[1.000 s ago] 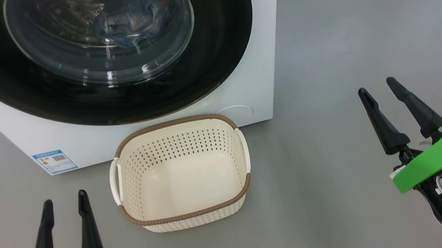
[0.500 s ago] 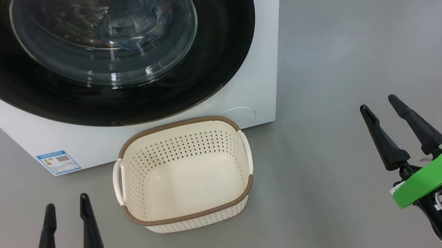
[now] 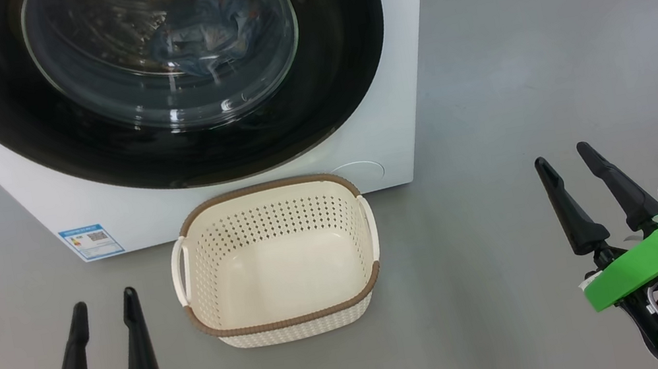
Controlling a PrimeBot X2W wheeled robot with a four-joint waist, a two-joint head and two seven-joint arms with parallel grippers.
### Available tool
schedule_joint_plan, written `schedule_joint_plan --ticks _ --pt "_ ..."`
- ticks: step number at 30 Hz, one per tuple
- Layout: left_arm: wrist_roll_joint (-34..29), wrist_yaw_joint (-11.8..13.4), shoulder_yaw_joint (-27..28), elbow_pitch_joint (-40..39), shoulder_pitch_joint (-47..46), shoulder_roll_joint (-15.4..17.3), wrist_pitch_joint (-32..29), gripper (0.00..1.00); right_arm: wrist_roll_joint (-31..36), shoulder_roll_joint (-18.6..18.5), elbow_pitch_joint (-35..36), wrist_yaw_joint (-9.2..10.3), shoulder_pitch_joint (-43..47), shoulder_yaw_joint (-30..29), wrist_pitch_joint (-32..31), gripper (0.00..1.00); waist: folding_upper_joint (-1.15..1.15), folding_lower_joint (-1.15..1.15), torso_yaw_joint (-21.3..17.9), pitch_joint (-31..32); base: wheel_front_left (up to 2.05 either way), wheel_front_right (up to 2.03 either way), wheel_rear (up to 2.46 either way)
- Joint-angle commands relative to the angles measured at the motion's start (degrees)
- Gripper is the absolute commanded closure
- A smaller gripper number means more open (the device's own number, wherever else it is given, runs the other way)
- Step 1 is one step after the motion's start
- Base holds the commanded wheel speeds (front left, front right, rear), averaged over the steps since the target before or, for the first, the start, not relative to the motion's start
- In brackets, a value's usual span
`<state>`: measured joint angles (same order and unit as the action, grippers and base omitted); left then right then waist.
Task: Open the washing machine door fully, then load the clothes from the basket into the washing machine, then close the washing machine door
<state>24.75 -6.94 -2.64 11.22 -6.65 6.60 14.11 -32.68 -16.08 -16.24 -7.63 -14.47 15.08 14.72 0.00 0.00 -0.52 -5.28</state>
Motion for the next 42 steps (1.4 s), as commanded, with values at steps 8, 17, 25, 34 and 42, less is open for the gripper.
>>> schedule_joint_plan --ticks 8,17,25,34,42 --pt "0.45 0.56 1.33 -1.94 -0.18 1.73 0.08 0.0 -0.05 -0.72 1.34 0.14 0.05 1.26 0.28 0.0 0.0 0.0 0.04 -0.12 0.0 0.0 0.0" --pt "1.13 0.43 -0.46 -0.23 0.04 0.55 0.0 1.0 -0.01 0.0 -0.02 0.0 0.0 0.16 0.0 1.0 0.0 0.0 0.16 -0.05 0.0 0.0 0.0" --pt "3.43 0.4 -0.3 2.14 0.74 -0.69 -0.82 1.0 -2.17 1.75 -1.93 -0.01 1.56 -0.1 -0.66 1.0 0.0 -0.05 0.18 0.16 0.0 0.0 0.0" --pt "8.19 0.38 0.39 2.19 0.71 -0.92 -2.28 1.0 -6.64 2.42 -1.72 0.01 2.01 -1.48 -2.02 1.0 0.0 0.0 0.2 0.52 0.0 0.0 0.0" --pt "12.43 0.32 1.01 2.28 0.65 -1.12 -3.58 1.0 -10.59 3.04 -1.48 0.02 2.41 -2.72 -3.24 1.0 0.0 0.0 0.23 0.86 0.0 0.0 0.0"
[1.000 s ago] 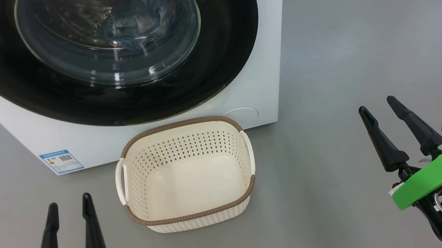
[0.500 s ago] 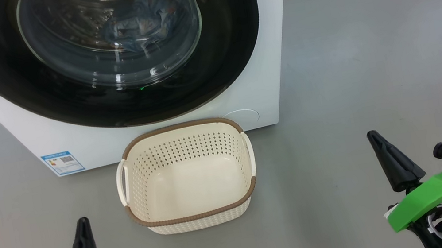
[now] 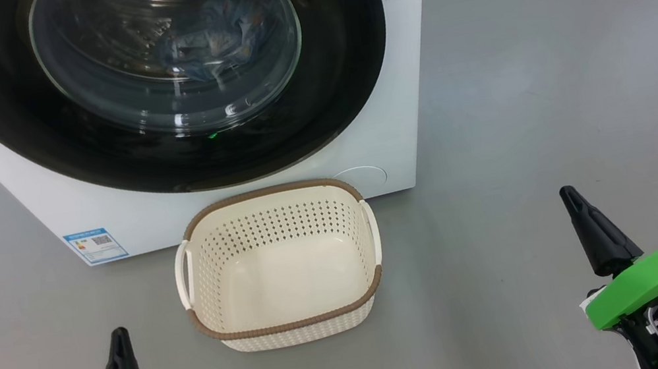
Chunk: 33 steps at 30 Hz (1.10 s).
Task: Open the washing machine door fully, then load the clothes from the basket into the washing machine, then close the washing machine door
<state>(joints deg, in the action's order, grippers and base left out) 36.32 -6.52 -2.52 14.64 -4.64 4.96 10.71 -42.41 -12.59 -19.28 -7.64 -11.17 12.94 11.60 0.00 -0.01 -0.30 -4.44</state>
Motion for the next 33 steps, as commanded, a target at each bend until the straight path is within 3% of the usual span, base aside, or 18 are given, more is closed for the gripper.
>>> schedule_joint_plan --ticks 1,33 --pt "1.4 -0.11 0.97 -1.13 -1.36 0.5 -0.34 1.0 -1.35 -0.37 1.58 0.03 -0.84 -0.74 -0.27 1.0 0.0 0.01 0.01 0.07 0.0 0.0 0.0" --pt "17.82 -0.36 3.43 -0.82 -1.56 -0.28 -5.44 1.0 -16.57 2.14 2.63 0.07 0.86 -5.69 -5.08 1.0 0.0 0.01 0.1 1.38 0.0 0.0 0.0"
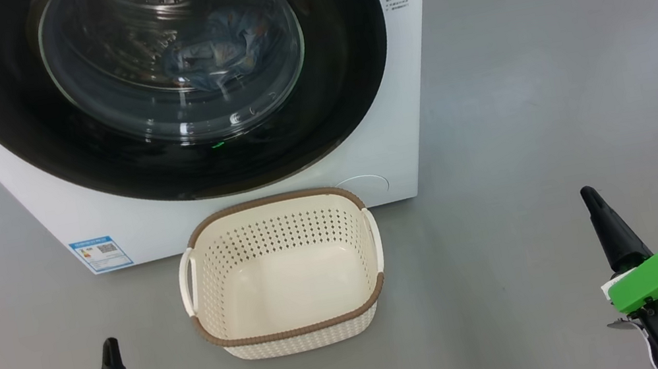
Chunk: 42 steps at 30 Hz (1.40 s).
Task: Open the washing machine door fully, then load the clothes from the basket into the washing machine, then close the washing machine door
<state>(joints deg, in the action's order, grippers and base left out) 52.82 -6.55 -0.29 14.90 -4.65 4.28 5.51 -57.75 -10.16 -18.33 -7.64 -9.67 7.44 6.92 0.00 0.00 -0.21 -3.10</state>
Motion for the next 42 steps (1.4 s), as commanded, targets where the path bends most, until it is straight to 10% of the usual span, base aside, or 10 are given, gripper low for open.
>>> schedule_joint_plan --ticks 1,42 --pt "1.85 -0.34 1.28 -1.08 -1.56 0.37 -0.41 1.0 -1.72 -0.2 1.72 0.07 -0.59 -0.36 -0.56 1.0 0.0 0.0 0.01 0.08 0.0 0.0 0.0" --pt "23.52 -0.68 4.55 -0.68 -1.8 -0.65 -7.16 1.0 -21.57 3.33 3.08 0.12 1.63 -7.17 -7.14 1.0 0.0 0.0 0.13 1.81 0.0 0.0 0.0"
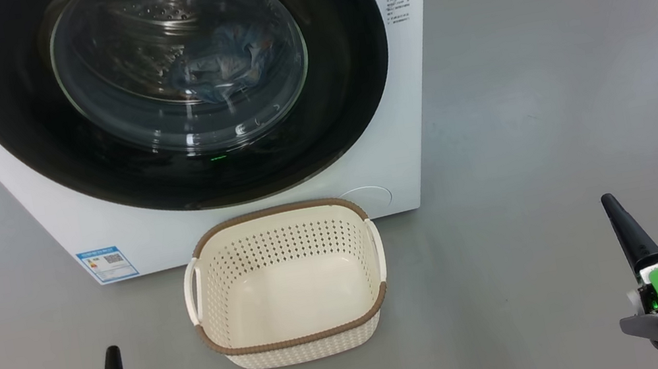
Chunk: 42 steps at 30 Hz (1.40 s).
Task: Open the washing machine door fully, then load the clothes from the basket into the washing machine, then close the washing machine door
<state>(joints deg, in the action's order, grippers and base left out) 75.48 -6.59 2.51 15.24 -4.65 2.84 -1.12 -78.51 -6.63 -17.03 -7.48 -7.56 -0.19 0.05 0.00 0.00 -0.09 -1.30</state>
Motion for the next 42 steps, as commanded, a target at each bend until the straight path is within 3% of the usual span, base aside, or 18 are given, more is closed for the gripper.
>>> schedule_joint_plan --ticks 1,31,42 --pt "1.39 -0.66 1.83 -1.01 -1.81 0.76 -0.7 1.0 -1.29 -0.11 1.82 -0.05 -0.42 0.3 -0.43 1.0 0.0 0.0 0.01 0.06 0.0 0.0 0.0" --pt "16.6 -0.89 4.12 -0.74 -1.98 0.04 -5.44 1.0 -15.09 2.47 2.77 -0.01 1.13 -4.63 -5.17 1.0 0.0 0.0 0.09 1.28 0.0 0.0 0.0" --pt "16.6 -0.89 4.12 -0.74 -1.98 0.04 -5.44 1.0 -15.0 2.55 2.76 -0.01 1.12 -4.74 -5.25 1.0 0.0 0.0 0.09 1.28 0.0 0.0 0.0"
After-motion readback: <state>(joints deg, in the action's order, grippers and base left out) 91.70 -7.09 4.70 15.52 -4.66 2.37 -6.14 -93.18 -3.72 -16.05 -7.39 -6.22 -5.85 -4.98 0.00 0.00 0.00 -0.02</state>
